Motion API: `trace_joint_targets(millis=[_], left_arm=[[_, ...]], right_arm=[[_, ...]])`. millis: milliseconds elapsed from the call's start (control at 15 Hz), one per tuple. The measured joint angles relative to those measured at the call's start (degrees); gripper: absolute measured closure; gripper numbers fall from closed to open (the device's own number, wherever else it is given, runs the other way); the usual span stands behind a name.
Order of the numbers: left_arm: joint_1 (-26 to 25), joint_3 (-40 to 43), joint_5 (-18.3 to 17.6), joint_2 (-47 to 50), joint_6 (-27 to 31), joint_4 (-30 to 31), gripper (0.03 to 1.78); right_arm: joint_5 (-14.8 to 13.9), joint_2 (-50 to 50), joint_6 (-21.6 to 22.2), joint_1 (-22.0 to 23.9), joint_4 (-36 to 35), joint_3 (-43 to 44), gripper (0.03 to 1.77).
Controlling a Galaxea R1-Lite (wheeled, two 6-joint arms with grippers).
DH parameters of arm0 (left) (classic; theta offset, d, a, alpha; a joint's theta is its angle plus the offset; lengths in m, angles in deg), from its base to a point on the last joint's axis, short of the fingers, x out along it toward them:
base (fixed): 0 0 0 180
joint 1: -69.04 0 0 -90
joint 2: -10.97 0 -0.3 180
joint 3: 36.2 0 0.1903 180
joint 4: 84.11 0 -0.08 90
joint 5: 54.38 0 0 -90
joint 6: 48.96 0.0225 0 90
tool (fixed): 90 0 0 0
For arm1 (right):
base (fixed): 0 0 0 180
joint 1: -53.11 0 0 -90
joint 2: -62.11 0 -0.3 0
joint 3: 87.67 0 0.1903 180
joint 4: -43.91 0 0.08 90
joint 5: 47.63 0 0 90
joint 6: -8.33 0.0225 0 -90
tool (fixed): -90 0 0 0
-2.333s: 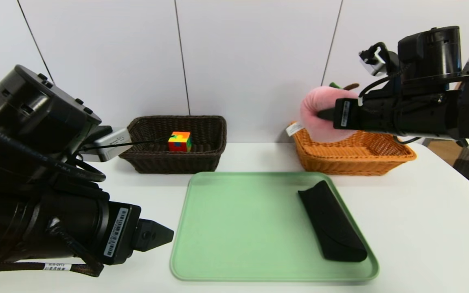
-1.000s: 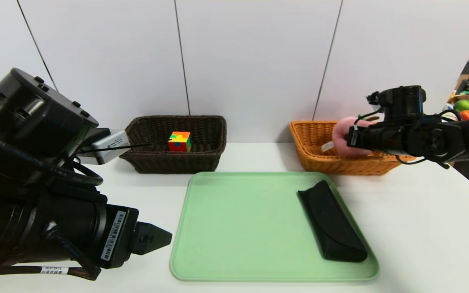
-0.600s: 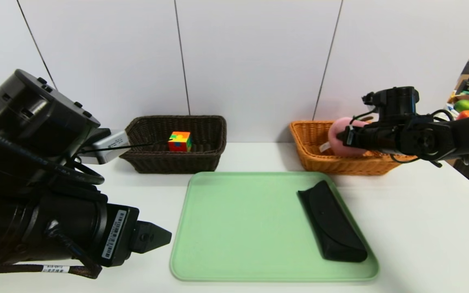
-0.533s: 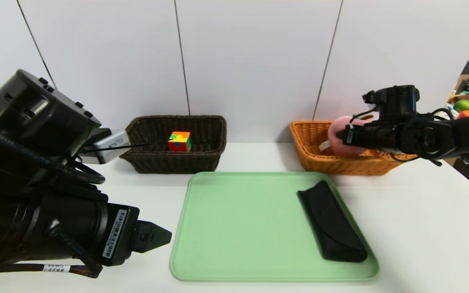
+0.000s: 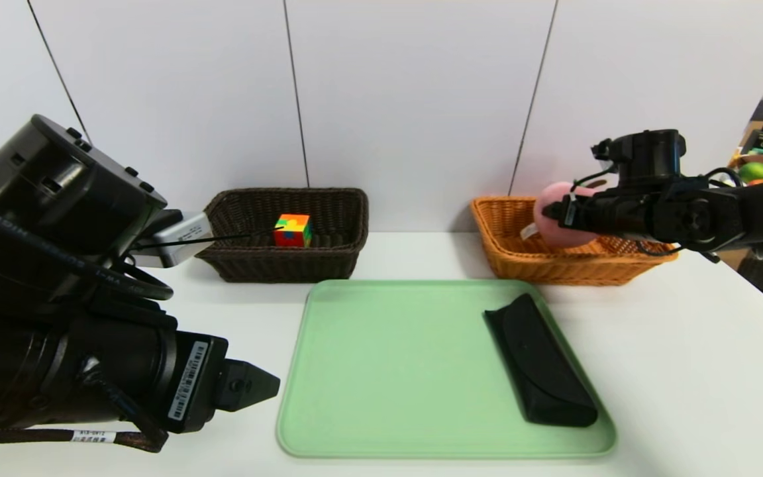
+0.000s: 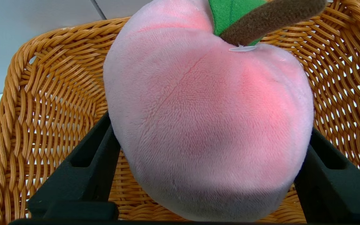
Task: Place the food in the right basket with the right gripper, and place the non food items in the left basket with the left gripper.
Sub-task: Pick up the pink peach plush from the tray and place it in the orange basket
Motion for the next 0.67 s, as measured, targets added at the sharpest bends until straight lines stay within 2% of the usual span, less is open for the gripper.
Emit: trace_joint_targets(millis=[400,667], left_arm=[[0.0,-0.1,-0.1,0.0,0.0,0.0,0.12],[0.0,0.0,-0.1,0.0,0.0,0.0,0.12]], right_arm=[[0.0,0.1,-0.2,0.0,0.3,0.0,0.16],[-0.1,0.4,-2.4,0.1,2.9,0.4,0.13]])
